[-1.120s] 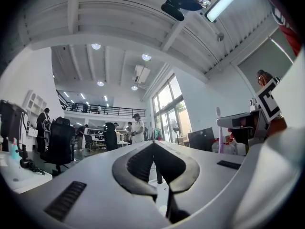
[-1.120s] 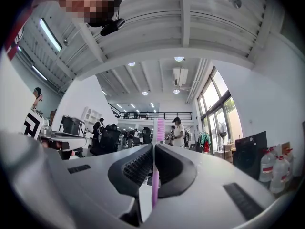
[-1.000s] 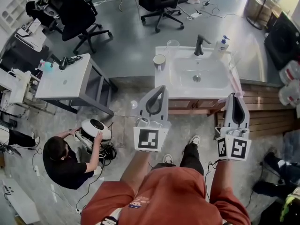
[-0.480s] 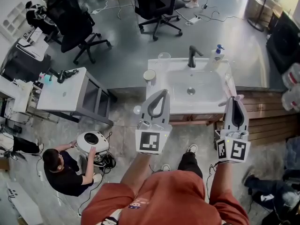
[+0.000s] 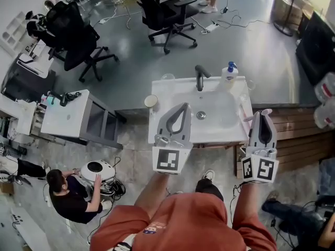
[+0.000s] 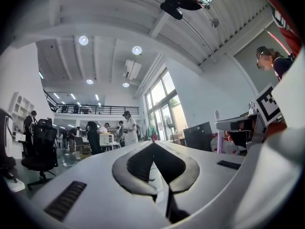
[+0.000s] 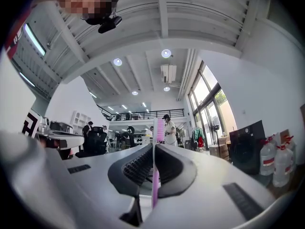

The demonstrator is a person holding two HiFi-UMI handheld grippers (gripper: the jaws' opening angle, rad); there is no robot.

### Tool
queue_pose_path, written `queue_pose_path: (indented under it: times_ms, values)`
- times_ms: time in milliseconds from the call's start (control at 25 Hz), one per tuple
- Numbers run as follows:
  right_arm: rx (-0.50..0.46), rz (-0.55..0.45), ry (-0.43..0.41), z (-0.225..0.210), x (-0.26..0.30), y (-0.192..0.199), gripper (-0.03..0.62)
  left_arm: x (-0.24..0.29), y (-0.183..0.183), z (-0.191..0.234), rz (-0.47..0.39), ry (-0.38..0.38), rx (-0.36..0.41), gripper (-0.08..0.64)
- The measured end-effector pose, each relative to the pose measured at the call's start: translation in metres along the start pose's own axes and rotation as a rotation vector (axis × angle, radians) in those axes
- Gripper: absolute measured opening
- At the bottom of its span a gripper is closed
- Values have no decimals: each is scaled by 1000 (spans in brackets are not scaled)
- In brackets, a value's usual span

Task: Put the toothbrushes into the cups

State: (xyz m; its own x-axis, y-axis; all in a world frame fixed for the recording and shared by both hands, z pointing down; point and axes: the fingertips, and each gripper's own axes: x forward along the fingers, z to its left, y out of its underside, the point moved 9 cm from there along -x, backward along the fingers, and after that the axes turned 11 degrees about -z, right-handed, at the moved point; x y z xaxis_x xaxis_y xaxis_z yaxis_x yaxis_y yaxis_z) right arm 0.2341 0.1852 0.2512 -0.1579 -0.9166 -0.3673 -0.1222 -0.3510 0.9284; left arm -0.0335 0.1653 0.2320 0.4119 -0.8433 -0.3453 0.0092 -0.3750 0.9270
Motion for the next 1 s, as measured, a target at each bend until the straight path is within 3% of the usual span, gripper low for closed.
queue_pose_path:
  times_ms: [480,1000]
  values:
    - [29,-25,68,-130,27,10,21,106,22,-85,-12,51,9,18]
    - [13,-24,99,-174,44,29,21,155,55,-109,-2,98,-18,18]
